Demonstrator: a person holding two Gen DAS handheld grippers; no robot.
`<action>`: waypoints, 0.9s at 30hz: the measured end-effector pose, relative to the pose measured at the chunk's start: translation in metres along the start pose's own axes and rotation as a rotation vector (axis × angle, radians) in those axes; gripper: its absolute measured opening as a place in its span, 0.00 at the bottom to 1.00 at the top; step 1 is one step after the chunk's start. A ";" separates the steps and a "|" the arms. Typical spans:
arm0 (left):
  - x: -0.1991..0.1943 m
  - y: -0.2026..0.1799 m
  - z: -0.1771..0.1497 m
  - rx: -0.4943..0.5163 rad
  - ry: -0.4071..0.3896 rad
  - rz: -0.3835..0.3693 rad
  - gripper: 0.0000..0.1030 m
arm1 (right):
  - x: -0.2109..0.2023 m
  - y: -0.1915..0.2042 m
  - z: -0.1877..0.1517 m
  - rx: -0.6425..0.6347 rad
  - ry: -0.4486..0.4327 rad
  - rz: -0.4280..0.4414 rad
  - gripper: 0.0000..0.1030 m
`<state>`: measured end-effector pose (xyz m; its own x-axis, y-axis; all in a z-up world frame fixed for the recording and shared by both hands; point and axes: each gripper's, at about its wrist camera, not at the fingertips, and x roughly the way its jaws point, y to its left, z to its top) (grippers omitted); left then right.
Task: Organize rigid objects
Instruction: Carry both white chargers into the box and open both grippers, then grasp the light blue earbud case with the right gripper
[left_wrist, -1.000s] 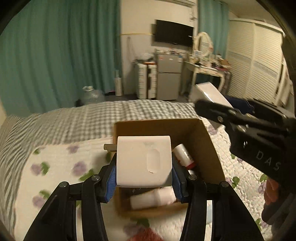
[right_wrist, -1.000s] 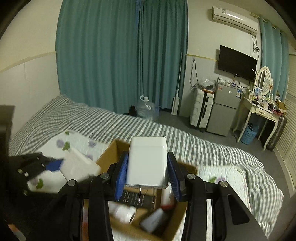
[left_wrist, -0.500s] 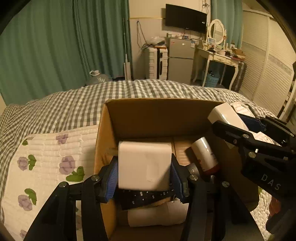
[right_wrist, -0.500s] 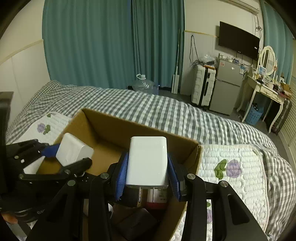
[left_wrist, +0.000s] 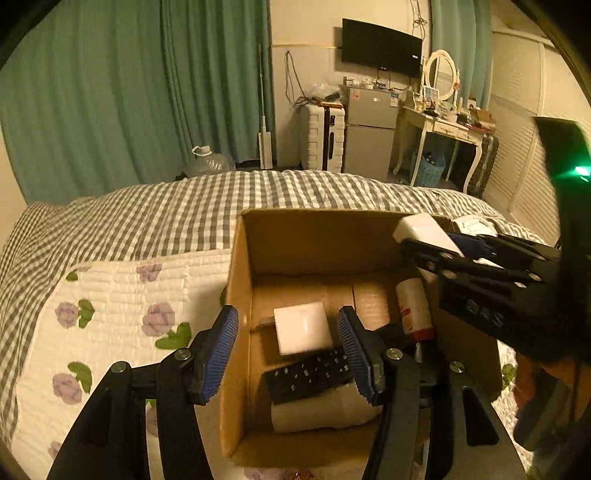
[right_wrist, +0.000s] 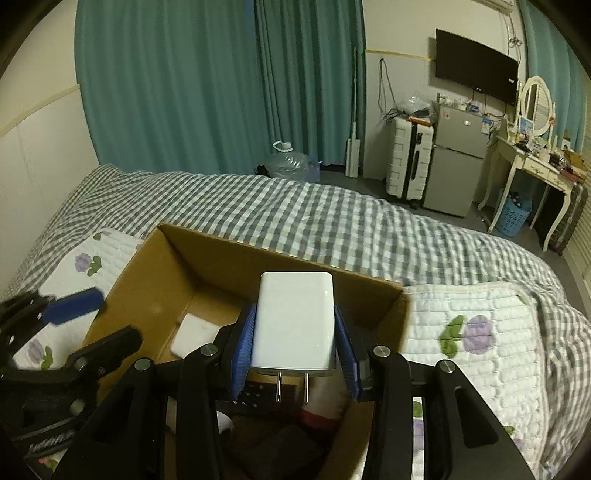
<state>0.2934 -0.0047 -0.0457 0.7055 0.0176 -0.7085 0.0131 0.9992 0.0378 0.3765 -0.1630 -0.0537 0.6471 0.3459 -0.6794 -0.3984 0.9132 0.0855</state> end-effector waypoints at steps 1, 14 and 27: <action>-0.002 0.002 -0.002 -0.002 -0.002 0.001 0.58 | 0.004 0.002 0.000 0.004 0.003 0.008 0.40; -0.045 0.022 -0.028 -0.039 -0.038 0.007 0.63 | -0.047 0.002 -0.007 0.057 -0.091 -0.067 0.81; -0.096 0.034 -0.090 -0.067 -0.027 0.006 0.66 | -0.147 -0.010 -0.111 0.131 -0.135 -0.191 0.90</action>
<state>0.1624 0.0313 -0.0396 0.7241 0.0237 -0.6893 -0.0382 0.9993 -0.0058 0.2132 -0.2466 -0.0358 0.7866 0.1826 -0.5898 -0.1789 0.9817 0.0652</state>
